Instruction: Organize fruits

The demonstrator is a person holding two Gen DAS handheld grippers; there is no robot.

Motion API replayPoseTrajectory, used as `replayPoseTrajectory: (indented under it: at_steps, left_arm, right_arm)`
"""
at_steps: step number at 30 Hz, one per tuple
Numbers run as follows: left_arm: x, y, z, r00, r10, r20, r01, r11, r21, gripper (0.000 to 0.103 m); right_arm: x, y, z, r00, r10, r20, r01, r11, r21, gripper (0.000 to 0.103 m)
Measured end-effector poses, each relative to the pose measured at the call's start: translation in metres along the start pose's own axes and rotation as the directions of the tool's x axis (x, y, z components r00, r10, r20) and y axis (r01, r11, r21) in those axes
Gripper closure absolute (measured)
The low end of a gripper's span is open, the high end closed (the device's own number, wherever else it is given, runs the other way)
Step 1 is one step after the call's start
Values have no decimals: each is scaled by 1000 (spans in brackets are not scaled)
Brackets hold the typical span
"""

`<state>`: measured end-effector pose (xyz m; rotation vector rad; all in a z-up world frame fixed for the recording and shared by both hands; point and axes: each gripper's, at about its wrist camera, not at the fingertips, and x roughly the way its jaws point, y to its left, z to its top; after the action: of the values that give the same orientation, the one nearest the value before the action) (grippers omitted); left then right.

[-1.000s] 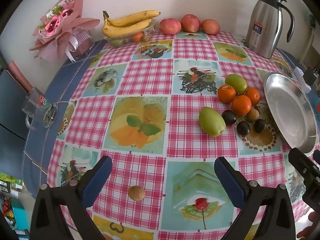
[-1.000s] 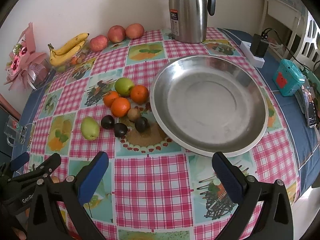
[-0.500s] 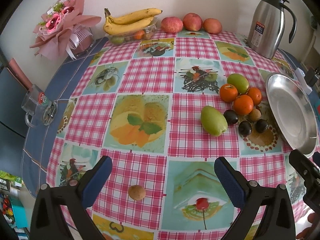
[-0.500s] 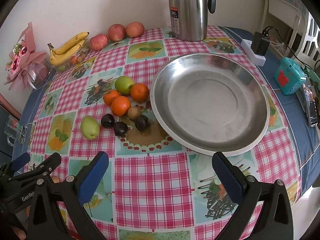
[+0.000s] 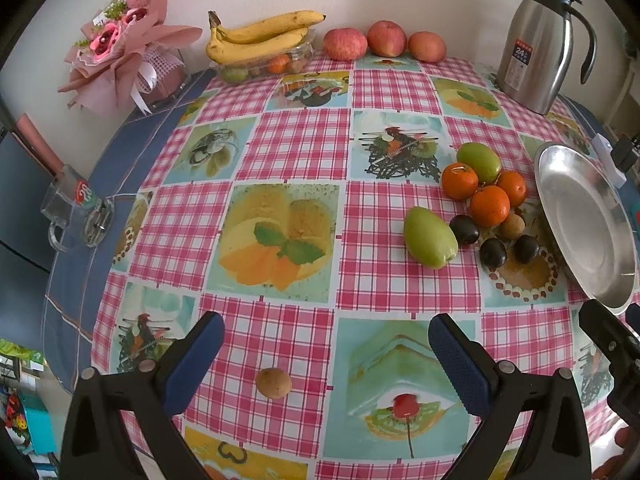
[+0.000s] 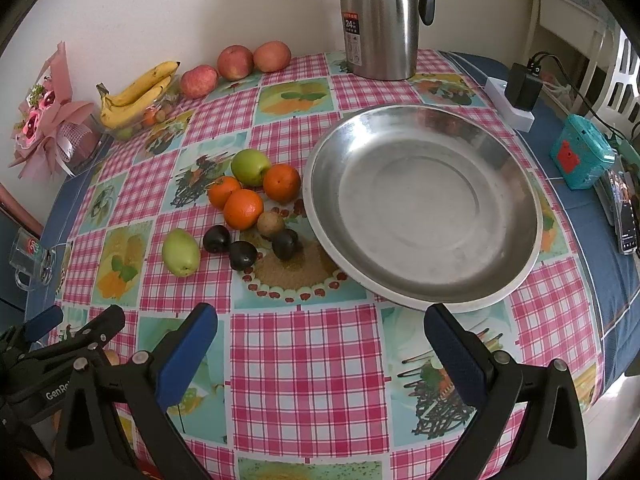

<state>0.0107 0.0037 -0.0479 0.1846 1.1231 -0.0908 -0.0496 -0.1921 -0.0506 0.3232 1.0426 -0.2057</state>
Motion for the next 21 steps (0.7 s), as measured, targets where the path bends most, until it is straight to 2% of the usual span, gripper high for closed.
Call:
replayPoseTrajectory:
  at_steps: [21]
  left_arm:
    - [1, 1, 0, 1000, -2, -6, 2, 1000, -5, 0]
  right_arm:
    - [1, 0, 1, 1000, 4, -11, -4, 1000, 7, 0]
